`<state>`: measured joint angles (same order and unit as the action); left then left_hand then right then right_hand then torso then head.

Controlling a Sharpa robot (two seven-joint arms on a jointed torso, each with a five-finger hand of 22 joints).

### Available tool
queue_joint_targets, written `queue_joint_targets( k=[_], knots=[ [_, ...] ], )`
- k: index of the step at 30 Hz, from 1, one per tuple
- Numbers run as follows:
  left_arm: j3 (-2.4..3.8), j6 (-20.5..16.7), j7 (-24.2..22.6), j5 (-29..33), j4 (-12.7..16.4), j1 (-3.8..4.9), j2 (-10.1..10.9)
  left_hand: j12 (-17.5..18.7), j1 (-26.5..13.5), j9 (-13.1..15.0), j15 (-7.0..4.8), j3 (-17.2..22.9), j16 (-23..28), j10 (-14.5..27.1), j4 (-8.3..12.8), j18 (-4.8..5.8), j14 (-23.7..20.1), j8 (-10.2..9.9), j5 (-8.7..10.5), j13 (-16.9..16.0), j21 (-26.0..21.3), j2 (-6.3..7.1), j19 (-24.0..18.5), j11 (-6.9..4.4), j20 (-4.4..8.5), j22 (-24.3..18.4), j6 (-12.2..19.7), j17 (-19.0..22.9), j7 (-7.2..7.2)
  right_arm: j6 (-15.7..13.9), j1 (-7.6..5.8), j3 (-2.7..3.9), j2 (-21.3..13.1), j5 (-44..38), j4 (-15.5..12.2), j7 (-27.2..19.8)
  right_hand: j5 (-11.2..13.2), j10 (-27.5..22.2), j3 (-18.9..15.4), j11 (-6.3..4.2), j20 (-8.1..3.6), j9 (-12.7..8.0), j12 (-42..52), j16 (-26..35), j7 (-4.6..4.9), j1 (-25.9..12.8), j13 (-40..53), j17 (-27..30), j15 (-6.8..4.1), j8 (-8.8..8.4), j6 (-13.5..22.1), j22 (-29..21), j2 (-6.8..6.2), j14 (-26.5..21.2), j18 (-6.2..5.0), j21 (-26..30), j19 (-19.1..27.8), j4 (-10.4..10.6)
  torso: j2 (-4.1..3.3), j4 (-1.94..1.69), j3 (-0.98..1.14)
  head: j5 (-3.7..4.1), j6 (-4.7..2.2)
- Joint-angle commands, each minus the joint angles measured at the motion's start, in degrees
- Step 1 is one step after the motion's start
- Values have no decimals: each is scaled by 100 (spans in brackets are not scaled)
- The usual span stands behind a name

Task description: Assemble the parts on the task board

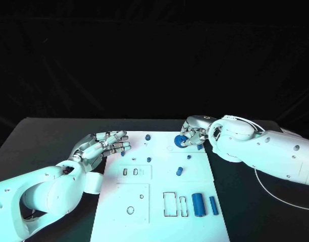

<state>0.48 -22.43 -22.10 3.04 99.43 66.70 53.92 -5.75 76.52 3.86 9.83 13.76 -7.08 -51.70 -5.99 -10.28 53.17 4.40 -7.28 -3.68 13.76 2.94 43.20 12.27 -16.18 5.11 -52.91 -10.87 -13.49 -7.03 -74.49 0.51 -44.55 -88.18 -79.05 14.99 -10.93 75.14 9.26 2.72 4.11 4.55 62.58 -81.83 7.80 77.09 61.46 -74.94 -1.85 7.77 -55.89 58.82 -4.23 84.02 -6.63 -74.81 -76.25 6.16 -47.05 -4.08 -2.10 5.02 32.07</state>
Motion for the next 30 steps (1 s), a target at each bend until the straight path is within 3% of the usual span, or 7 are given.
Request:
queue_joint_targets(
  k=[1,4,9,11,15,26,30],
  knots=[
    [4,129,-58,9,2,5,-12,-20,22,0,15,12,23,-13,30,-15,43,33,21,-5,1,-44,22,-10,-5,-5,7,5,-135,90,72,-34,25,-364,9,60,109,87,70,-29,8,11,109,-44,-18,87,112,-122,-3,73,-111,43,51,363,72,-43,-46,-36,0,-2,-3,0,7],
    [4,132,-57,9,1,5,-11,-22,29,-1,15,16,26,-14,38,-15,48,35,21,-5,2,-46,25,-10,-5,-7,5,12,-134,-103,86,-34,26,-459,-25,30,273,170,214,-79,-14,41,251,-76,-78,199,270,-171,-39,165,-310,124,158,371,84,-92,-75,-89,0,1,-1,-1,15],
    [4,135,-57,9,-1,5,-12,-22,29,-1,15,16,26,-14,38,-15,48,35,21,-5,2,-46,25,-10,-5,-7,5,12,-134,-757,99,-34,5,-540,-181,-115,447,268,520,-155,-73,76,413,-119,-167,356,463,-237,-103,257,-532,257,320,382,107,-172,-129,-193,-1,-3,-4,-4,-1],
    [4,136,-56,9,-4,5,-15,-22,29,-1,15,16,26,-14,38,-15,48,35,21,-5,2,-46,25,-10,-5,-7,5,12,-134,-1056,102,-33,-1,-527,-279,-190,472,255,600,-162,-84,77,390,-113,-175,362,453,-226,-111,258,-549,261,342,378,108,-177,-128,-208,-1,-9,-3,-3,-8],
    [4,140,-55,9,-9,5,-21,-24,35,0,14,21,27,-16,43,-15,52,37,21,-5,2,-51,27,-11,-4,-9,2,17,-134,-1352,103,-32,59,-512,-433,-244,441,252,696,-160,-93,70,371,-113,-171,270,458,-225,-113,232,-549,269,304,376,111,-185,-124,-191,-2,-14,-10,-2,-15],
    [4,173,-54,9,-18,5,-71,-24,35,0,14,21,27,-16,43,-15,52,37,21,-5,2,-51,27,-11,-4,-9,2,17,-134,-1146,105,-38,738,-713,-286,-213,384,251,807,-145,-89,52,335,-106,-154,62,464,-212,-103,168,-529,271,222,371,111,-190,-112,-127,-5,-20,-10,-35,-22],
    [4,181,-51,9,-27,4,-90,-24,35,0,14,21,27,-16,43,-15,52,37,21,-5,2,-51,27,-11,-4,-9,2,17,-134,-1039,126,-54,970,-763,-164,-169,204,251,857,-137,-82,42,322,-102,-145,-41,478,-205,-96,129,-522,272,159,369,110,-193,-107,-109,-13,-40,-16,-34,-16]
  ],
)
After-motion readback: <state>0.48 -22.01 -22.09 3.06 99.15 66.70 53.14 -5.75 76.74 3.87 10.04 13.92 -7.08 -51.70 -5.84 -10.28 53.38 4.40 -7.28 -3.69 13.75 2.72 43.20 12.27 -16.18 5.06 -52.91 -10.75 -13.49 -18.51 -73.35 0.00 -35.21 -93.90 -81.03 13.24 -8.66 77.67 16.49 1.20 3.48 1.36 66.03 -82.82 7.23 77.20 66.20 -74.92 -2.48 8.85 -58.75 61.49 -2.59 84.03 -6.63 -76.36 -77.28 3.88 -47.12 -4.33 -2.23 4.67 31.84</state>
